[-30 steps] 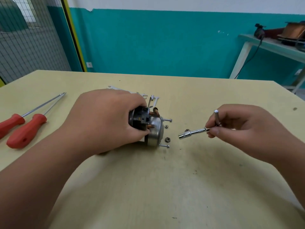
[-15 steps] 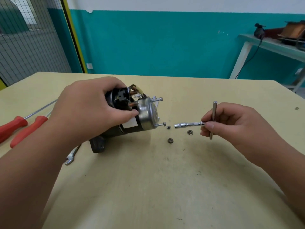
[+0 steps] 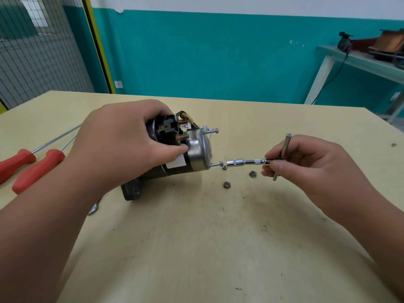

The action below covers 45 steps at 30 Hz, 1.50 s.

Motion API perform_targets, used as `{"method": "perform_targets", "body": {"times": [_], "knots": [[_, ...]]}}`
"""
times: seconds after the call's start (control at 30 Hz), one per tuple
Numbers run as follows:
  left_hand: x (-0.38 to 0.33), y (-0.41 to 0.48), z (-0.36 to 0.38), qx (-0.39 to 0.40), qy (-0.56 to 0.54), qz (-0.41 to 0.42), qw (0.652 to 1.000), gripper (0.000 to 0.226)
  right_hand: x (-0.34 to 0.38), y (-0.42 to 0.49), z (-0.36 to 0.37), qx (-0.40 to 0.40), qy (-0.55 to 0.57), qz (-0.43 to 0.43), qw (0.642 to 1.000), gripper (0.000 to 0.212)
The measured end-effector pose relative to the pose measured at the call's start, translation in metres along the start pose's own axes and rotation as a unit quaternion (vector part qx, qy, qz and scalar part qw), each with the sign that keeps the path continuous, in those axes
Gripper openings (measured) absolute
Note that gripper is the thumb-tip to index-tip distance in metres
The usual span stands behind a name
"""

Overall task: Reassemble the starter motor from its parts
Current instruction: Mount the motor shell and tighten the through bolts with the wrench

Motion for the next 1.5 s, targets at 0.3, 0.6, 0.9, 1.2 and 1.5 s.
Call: {"method": "perform_targets", "body": {"times": [0.3, 0.6, 0.9, 1.2, 1.5], "knots": [[-0.002, -0.001, 0.000, 0.001, 0.001, -0.003, 1.000, 0.046, -0.003, 0.000, 0.010, 0.017, -0.067, -0.011, 0.998, 0.031], [-0.007, -0.003, 0.003, 0.003, 0.020, -0.006, 1.000, 0.049, -0.004, 0.002, 0.007, 0.002, -0.045, 0.007, 0.999, 0.046], [-0.013, -0.003, 0.007, -0.010, 0.060, 0.000, 0.998, 0.050, -0.021, 0.002, 0.006, 0.063, 0.011, 0.096, 0.993, 0.038], [-0.013, -0.005, 0.005, -0.011, 0.048, -0.003, 0.999, 0.051, -0.017, 0.003, 0.003, 0.133, -0.050, 0.071, 0.987, 0.018], [-0.015, -0.005, 0.006, -0.008, 0.067, 0.000, 0.998, 0.049, -0.017, 0.007, -0.004, 0.085, -0.164, 0.038, 0.982, 0.024]]}}
Point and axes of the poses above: each hand's wrist, its own y-axis towards the middle knuckle, its own z-axis out of the palm, x = y × z, the point moved 6 cm from there along y, towards the middle knuckle, and after that the axes turned 5 degrees about y, right-handed, at the moved point
